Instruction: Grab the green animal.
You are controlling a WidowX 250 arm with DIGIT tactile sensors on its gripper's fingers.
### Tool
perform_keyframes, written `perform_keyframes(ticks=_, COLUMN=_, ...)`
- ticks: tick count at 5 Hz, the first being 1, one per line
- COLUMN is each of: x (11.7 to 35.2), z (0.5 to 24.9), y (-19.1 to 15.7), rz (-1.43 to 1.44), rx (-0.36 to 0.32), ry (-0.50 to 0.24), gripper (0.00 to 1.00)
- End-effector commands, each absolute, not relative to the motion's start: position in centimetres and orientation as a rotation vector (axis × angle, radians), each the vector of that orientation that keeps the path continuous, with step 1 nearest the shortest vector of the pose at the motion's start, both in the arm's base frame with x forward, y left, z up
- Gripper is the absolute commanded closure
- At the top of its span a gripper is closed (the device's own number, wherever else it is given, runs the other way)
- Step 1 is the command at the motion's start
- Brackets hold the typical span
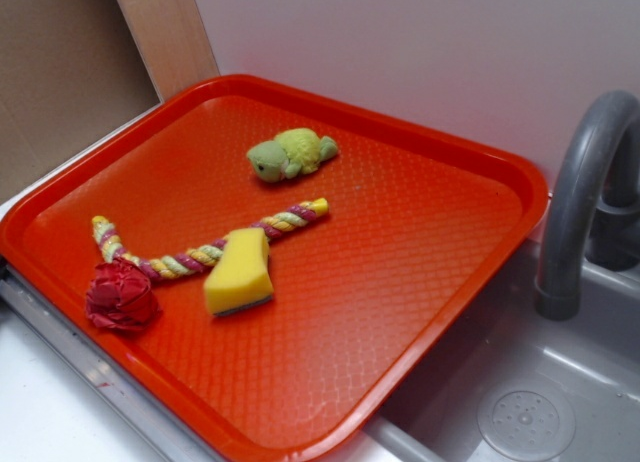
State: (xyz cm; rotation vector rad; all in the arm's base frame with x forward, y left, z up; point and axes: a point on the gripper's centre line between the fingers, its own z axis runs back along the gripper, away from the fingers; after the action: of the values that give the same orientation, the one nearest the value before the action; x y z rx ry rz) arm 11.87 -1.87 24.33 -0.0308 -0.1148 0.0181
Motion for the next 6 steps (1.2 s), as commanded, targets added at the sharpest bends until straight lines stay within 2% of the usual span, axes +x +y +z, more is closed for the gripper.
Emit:
perform_keyframes(ticks=1, x=11.9, z=24.3, y=-1.9, rz=0.018, rx=-0.031, ry=-0.115, gripper=0.00)
perform_keyframes(ticks=2, x=14.6, z=24.0, y=-4.4, rz=-0.092, rx=-0.083, ry=-0.227, gripper=0.00)
perform_keyframes(ticks=3, x=16.7, z=24.2, y=-8.2, rz=-0.194, rx=-0.113, ry=-0.293, gripper=0.00)
perform_keyframes(ticks=4, x=19.4, z=23.1, y=-12.0, rz=-0.257, rx=-0.052, ry=-0.335, gripper=0.00)
perform_keyframes(ticks=5, x=24.0, z=20.2, y=-15.2, rz=-0.310, rx=-0.046, ry=-0.313, gripper=0.00)
perform_keyframes(ticks=6, x=27.8, z=17.3, y=-16.5, rz=-0.352, rx=-0.067, ry=-0.282, gripper=0.00)
